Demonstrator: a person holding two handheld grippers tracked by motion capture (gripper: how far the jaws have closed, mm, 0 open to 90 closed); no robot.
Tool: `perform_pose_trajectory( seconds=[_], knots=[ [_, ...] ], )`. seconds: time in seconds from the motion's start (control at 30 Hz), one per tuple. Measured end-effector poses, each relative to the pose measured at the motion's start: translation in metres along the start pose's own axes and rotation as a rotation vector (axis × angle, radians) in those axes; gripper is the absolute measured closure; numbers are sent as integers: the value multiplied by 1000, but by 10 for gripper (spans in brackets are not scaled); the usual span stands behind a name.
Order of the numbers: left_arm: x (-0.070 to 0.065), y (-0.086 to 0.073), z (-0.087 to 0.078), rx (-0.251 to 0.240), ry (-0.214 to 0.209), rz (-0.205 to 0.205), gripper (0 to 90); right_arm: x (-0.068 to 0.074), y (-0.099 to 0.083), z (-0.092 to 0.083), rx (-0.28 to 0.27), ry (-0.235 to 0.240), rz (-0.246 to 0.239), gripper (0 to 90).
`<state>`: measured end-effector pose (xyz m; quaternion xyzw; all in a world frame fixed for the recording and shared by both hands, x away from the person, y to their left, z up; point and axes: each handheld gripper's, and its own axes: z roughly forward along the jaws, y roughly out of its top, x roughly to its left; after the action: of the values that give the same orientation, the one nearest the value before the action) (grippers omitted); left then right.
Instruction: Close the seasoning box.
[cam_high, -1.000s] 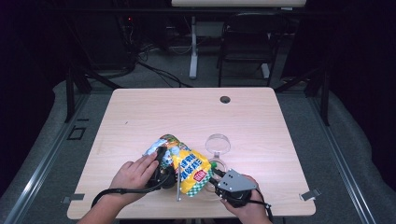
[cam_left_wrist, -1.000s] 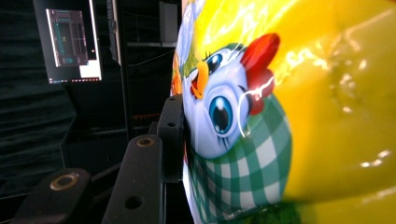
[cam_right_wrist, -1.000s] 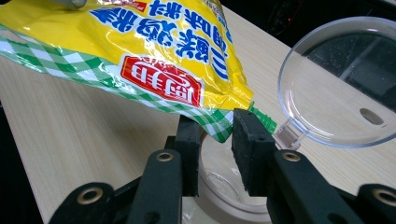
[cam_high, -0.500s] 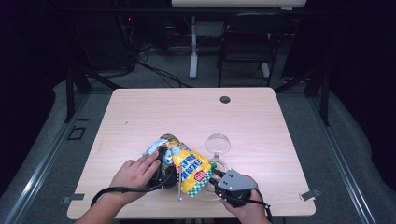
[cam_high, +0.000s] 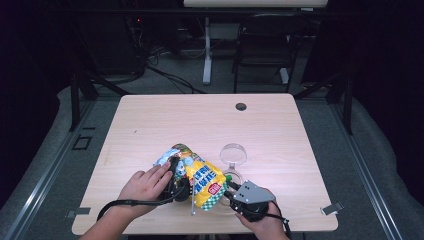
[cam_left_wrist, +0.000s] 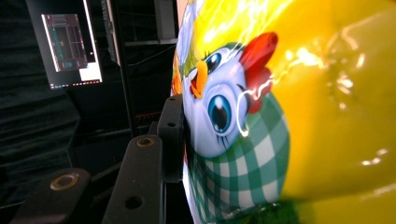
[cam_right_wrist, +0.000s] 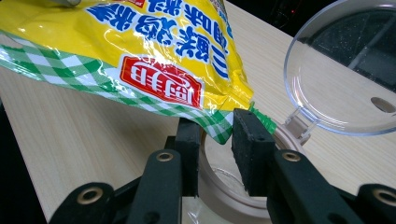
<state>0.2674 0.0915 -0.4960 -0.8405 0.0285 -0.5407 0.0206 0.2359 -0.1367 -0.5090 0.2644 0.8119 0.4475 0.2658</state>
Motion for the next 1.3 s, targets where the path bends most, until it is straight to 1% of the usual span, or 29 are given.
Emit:
perform_pose_trajectory(
  seconds=[0.07,0.1,0.2,0.27,0.37,0.43,0.53,0.57,0.6,0.7,0.9,0.93,1.3],
  knots=[
    [0,0,0,1,3,5,644,0,0,0,1,1,-2,723],
    [0,1,0,3,6,17,644,0,-1,0,3,2,-3,724],
    [0,1,-1,5,10,23,644,1,-1,1,0,2,1,724],
    [1,2,-1,9,8,33,644,1,-1,1,3,-1,-3,723],
    [1,3,-2,11,19,43,644,1,-2,2,4,0,0,723],
    [2,3,-2,15,15,52,644,1,-2,2,8,0,-1,723],
    [3,4,-3,20,9,66,645,0,-3,2,6,1,7,722],
    [2,4,-3,16,13,60,645,0,-4,3,5,2,12,722],
    [3,5,-3,19,12,75,647,1,-4,3,5,1,13,722],
    [4,6,-3,22,15,87,659,1,-5,4,4,0,19,722],
    [6,7,-4,27,13,102,661,-1,-6,5,5,4,36,722],
    [7,8,-4,27,17,112,661,-1,-6,5,4,4,37,722],
    [9,9,-6,39,28,138,663,-1,-7,6,-1,3,43,722]
  ],
)
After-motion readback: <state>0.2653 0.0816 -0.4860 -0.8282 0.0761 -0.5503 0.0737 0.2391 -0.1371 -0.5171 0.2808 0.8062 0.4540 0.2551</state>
